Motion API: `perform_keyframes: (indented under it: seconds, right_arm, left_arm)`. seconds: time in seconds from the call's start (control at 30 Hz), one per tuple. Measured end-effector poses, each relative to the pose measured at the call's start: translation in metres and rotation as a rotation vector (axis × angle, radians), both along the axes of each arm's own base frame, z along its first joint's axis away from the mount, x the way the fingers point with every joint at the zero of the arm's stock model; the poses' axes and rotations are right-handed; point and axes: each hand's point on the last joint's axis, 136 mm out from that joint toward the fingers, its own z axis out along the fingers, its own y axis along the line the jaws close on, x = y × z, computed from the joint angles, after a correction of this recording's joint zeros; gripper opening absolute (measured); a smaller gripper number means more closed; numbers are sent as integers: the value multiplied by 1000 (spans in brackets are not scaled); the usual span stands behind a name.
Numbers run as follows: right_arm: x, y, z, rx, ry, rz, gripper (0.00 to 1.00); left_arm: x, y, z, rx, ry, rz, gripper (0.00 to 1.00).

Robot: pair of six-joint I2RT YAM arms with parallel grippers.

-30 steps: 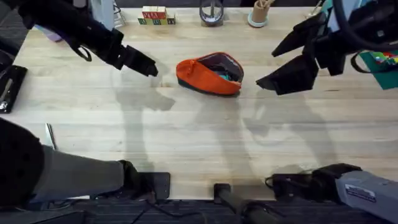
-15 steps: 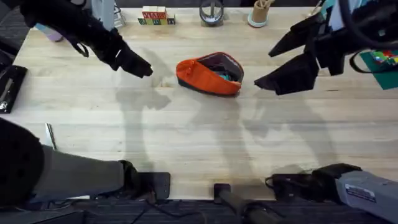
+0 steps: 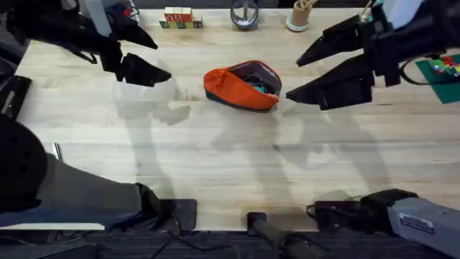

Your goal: Unzip the bag, pick up the pens from the table one at a time and place them inside, then zip the bag closed.

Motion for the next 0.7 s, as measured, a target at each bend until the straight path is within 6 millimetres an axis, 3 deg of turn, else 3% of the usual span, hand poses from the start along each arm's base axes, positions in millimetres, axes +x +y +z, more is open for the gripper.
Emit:
perform_keyframes:
  seconds: [0.37,0.7]
  right_arm:
    - [-11,15,20,149,61,40,997]
    - [8,24,16,106,151,-131,997]
  left_arm:
    - [2,-1,4,-19,-30,-13,994]
    - [2,-2,4,-19,-33,-16,993]
